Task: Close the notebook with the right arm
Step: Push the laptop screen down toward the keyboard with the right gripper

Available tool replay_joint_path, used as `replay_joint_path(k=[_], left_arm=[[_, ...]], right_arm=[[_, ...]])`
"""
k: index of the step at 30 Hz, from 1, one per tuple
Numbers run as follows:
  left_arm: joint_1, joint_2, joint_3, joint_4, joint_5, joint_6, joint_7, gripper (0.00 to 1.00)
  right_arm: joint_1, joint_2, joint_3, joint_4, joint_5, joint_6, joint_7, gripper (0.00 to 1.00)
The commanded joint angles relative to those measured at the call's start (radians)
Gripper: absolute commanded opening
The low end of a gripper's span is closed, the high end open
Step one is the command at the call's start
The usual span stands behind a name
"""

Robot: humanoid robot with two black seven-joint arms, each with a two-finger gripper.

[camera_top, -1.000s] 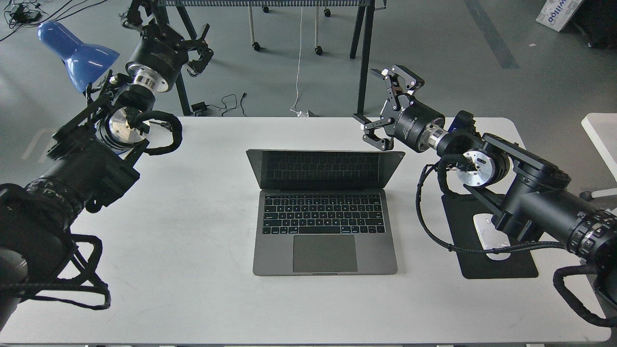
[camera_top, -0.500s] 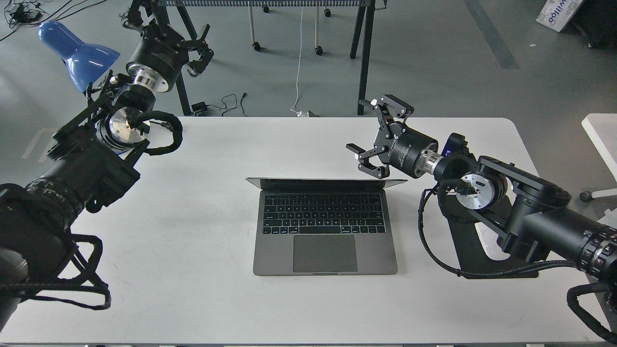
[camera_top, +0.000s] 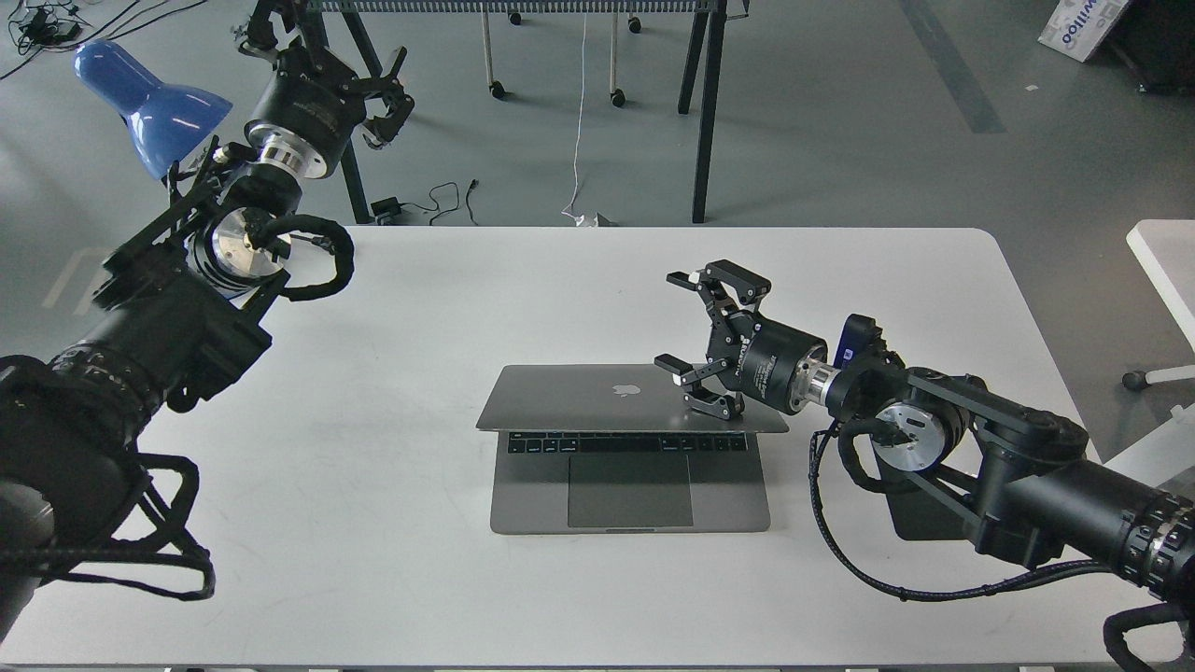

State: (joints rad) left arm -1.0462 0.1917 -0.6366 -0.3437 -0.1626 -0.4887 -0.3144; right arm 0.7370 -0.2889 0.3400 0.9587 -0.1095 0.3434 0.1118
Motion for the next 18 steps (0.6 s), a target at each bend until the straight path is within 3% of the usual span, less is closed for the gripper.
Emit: replay_joint_path(k=[1,18], left_arm=[[0.0,0.0,0.0,0.0,0.0,0.0,0.0,1.0],[-0.002,0.0,-0.002,0.0,0.0,0.0,0.0,1.0]], right_arm=[[-0.024,0.002,-0.001,0.008,-0.007,-0.001,-0.001,1.0],[-0.136,0.01,-0.001,-0.011,-0.159,-0.049,0.0,1.0]])
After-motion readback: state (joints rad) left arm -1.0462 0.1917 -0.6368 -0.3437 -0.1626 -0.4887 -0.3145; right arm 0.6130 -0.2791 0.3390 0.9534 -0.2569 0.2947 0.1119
